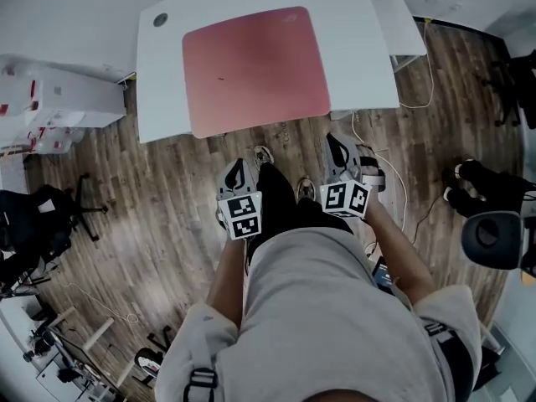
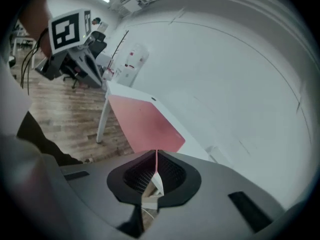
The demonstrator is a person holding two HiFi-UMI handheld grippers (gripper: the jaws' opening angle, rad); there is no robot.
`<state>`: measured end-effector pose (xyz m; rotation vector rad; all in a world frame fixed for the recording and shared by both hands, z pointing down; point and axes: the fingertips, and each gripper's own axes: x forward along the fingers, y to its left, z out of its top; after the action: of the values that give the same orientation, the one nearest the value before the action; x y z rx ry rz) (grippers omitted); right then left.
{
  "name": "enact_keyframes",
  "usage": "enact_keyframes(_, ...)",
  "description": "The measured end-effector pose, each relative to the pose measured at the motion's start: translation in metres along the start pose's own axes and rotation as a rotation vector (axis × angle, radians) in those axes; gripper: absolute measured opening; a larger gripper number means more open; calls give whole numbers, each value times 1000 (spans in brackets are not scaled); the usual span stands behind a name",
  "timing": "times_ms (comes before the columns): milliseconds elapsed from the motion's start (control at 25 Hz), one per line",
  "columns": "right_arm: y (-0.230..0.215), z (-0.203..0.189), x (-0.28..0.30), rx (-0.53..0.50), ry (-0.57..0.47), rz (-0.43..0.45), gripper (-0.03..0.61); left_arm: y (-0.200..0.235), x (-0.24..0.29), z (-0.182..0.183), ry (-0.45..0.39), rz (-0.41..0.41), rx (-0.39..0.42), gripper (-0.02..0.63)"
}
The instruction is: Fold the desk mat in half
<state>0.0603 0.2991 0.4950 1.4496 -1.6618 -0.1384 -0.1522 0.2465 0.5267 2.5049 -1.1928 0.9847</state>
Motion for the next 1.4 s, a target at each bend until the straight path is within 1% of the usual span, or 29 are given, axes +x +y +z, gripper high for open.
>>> enact_keyframes(80,1,-10,15,-88,28,-11,41,11,13,-11,26,14,34,12)
enact_keyframes(160,6,-21,30,-157,65,3,43,21,27,-19,43,31,94,12)
enact_keyframes(360,21,-40,67,-240,158,48,46,63,58,-41,107,91,307,12)
enact_keyframes(400,23,-43,74,-255,176,55,70,71,64,-46,122,101,349,14)
enact_keyframes(440,25,-47,81,-271,195,63,130,78,69,-50,135,111,390,18)
enact_keyframes(480,27,-51,87,-287,210,67,166,85,74,-54,147,122,432,38)
enact_keyframes(520,28,-55,92,-305,221,66,169,92,77,-58,158,136,471,74)
enact_keyframes(680,32,-70,109,-385,257,55,184,119,85,-66,223,197,608,160)
enact_keyframes(800,36,-79,118,-422,268,48,189,134,95,-75,252,223,711,187)
enact_keyframes(920,40,-83,124,-447,277,57,189,142,106,-82,244,244,811,190)
enact_keyframes(1000,42,-85,128,-461,290,58,189,144,111,-84,250,248,852,190)
enact_keyframes(1120,41,-86,129,-459,316,41,189,146,115,-85,257,244,873,190)
enact_keyframes(1240,35,-83,128,-458,333,12,187,145,116,-79,237,247,904,189)
enact_keyframes(1280,34,-82,127,-463,334,5,181,144,116,-76,230,249,911,189)
enact_keyframes(1320,33,-81,127,-466,334,1,159,145,117,-73,228,249,909,185)
enact_keyframes(1400,32,-79,127,-465,334,6,129,146,118,-70,231,246,902,143)
